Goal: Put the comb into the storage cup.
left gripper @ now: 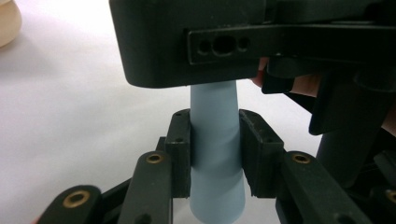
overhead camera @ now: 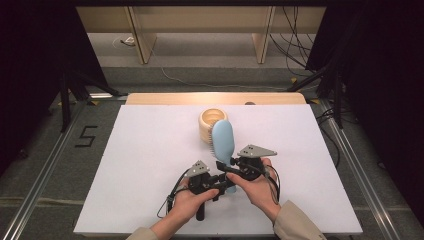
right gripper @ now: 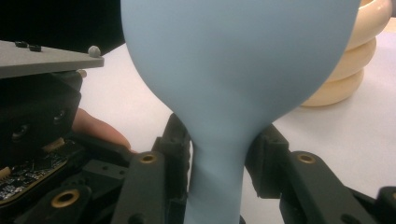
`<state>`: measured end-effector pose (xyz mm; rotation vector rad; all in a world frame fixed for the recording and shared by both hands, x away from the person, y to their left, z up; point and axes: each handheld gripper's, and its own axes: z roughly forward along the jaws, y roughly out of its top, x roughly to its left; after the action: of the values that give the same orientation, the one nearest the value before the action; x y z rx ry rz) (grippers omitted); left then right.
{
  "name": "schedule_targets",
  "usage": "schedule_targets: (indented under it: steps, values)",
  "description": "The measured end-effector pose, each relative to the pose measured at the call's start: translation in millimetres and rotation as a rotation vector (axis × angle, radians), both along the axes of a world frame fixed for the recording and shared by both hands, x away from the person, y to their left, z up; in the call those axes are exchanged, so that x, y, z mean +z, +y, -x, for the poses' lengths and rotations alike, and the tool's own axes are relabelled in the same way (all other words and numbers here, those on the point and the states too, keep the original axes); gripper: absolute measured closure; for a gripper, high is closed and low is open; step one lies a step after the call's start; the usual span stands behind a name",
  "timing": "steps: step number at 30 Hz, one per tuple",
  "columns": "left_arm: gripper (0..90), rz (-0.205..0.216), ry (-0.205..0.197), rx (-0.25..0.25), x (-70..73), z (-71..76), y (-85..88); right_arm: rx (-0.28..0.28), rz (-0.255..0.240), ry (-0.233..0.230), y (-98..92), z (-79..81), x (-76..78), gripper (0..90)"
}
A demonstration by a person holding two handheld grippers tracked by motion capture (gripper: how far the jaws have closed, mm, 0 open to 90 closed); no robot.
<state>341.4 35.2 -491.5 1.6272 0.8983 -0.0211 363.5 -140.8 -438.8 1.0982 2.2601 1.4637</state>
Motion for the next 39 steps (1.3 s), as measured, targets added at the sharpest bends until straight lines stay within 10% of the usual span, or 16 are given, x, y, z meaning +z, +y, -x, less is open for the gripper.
schedule_targets:
  steps: [39]
  values:
    - [66.4,0.106,0.08,0.001,-2.3,-2.2,2.1,-0.005,0.013,-0.004,0.3,-0.7,3.4,54.0]
